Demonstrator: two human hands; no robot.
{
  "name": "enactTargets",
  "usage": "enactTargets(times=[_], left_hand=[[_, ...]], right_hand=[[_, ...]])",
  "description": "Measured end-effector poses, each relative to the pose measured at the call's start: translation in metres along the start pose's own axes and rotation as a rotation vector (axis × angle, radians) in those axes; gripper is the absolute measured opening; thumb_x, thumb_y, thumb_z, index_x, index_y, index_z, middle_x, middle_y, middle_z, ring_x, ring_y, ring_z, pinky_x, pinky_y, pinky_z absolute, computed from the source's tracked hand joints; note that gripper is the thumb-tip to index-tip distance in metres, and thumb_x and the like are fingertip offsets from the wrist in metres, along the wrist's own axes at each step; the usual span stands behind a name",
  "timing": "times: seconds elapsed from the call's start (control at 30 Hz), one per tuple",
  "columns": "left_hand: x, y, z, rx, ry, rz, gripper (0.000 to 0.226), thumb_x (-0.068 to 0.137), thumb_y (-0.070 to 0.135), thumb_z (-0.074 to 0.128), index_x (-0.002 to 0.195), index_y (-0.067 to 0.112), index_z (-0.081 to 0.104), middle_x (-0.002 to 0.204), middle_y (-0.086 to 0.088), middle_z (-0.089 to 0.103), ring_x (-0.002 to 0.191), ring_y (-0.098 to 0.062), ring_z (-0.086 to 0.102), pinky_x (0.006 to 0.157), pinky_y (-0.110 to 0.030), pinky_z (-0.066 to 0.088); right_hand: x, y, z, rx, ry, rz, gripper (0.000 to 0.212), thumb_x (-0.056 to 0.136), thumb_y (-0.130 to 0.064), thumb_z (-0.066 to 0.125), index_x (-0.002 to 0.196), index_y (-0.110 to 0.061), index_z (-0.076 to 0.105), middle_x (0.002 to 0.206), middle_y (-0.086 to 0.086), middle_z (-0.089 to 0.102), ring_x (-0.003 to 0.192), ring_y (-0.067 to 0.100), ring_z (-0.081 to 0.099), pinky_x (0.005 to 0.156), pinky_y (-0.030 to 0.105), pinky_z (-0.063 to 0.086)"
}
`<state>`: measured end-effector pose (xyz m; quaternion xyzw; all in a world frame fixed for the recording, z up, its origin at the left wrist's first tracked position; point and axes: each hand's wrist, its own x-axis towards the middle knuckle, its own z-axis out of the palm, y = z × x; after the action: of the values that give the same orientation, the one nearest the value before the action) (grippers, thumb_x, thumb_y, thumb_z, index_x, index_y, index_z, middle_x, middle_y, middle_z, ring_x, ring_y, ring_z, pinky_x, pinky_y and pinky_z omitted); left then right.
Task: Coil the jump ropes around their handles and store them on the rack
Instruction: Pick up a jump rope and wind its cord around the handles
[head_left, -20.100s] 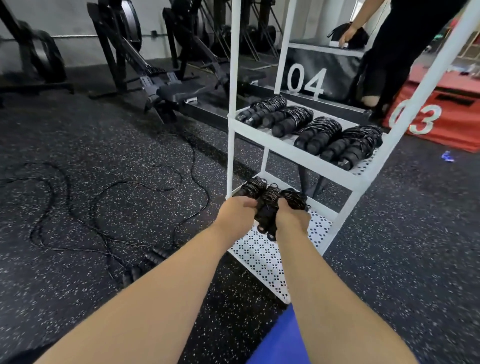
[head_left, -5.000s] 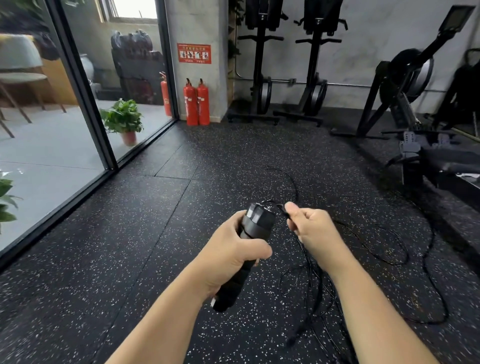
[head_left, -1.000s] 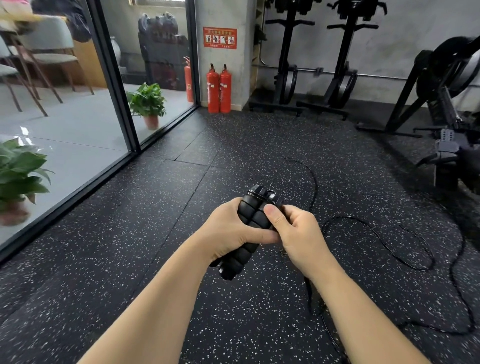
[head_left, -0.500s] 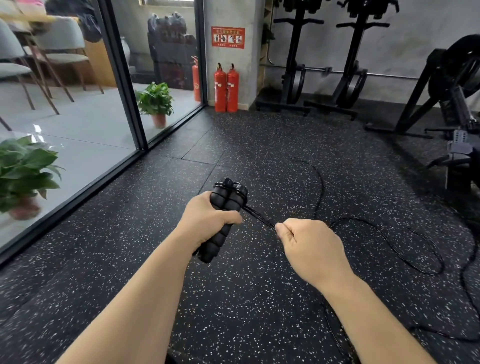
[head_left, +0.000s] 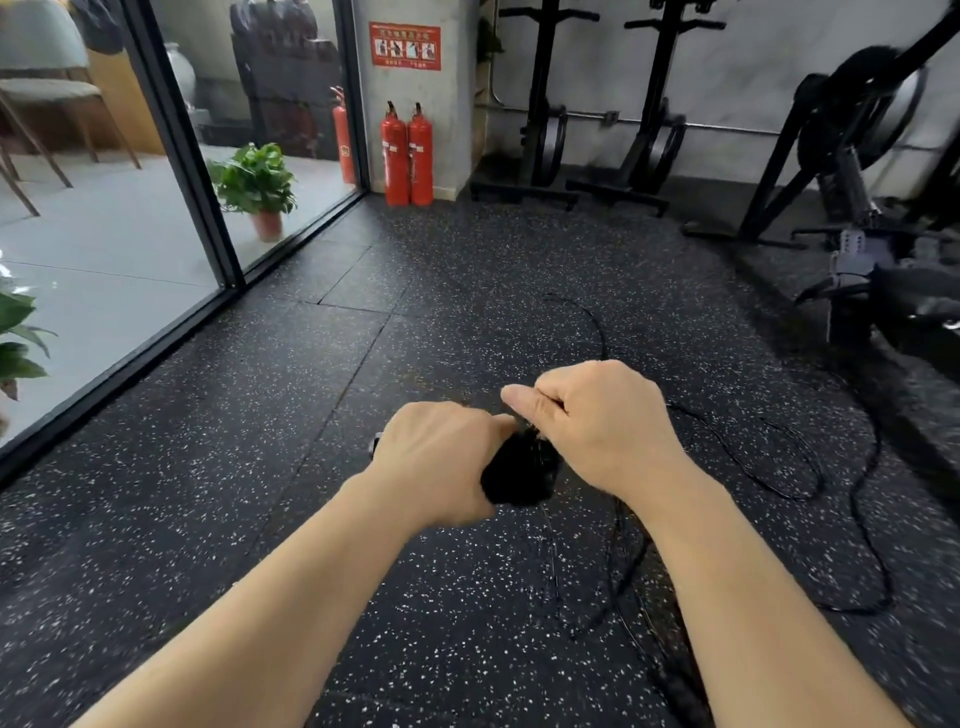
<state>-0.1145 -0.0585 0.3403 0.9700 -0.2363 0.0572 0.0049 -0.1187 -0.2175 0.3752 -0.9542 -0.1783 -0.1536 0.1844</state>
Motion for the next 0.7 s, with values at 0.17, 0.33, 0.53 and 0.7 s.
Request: enactTargets(times=[0.17, 0.33, 0.53, 0.7], left_hand=[[-0.005, 0.007, -0.008, -0.044, -0.028, 0.171, 0.026, 0.078, 0.038, 0.060, 0.089, 0.033, 0.036, 0.075, 0.010, 0.048, 0.087, -0.017, 0.055, 0.071, -0.031, 0.046], [-0.008, 0.008, -0.012, -0.198, -0.033, 0.209, 0.032, 0.068, 0.036, 0.066, 0.084, 0.032, 0.038, 0.082, 0.009, 0.060, 0.087, -0.014, 0.056, 0.075, -0.031, 0.047], [-0.012, 0.016, -0.008, -0.427, 0.009, 0.186, 0.033, 0.060, 0.033, 0.071, 0.081, 0.030, 0.046, 0.069, 0.011, 0.054, 0.070, -0.007, 0.049, 0.064, -0.026, 0.045], [-0.014, 0.021, -0.014, -0.797, -0.026, 0.041, 0.032, 0.060, 0.026, 0.073, 0.078, 0.036, 0.049, 0.069, 0.006, 0.060, 0.058, -0.011, 0.051, 0.054, -0.027, 0.044]], right_hand=[[0.001, 0.021, 0.009, 0.160, -0.035, 0.070, 0.064, 0.092, -0.056, 0.050, 0.047, -0.015, 0.030, 0.043, -0.004, 0.035, 0.046, 0.012, 0.033, 0.051, 0.031, 0.028], [-0.001, 0.032, 0.013, 0.654, -0.199, 0.205, 0.058, 0.089, -0.048, 0.062, 0.048, -0.013, 0.040, 0.043, -0.004, 0.033, 0.042, 0.012, 0.028, 0.052, 0.030, 0.028], [-0.006, 0.037, 0.012, 0.975, -0.415, 0.376, 0.053, 0.089, -0.042, 0.063, 0.049, -0.014, 0.041, 0.044, 0.000, 0.042, 0.040, 0.015, 0.034, 0.046, 0.025, 0.032], [-0.006, 0.042, 0.025, 1.140, -0.439, 0.456, 0.035, 0.095, -0.034, 0.057, 0.066, -0.014, 0.056, 0.062, 0.004, 0.051, 0.059, 0.017, 0.047, 0.064, 0.029, 0.040]])
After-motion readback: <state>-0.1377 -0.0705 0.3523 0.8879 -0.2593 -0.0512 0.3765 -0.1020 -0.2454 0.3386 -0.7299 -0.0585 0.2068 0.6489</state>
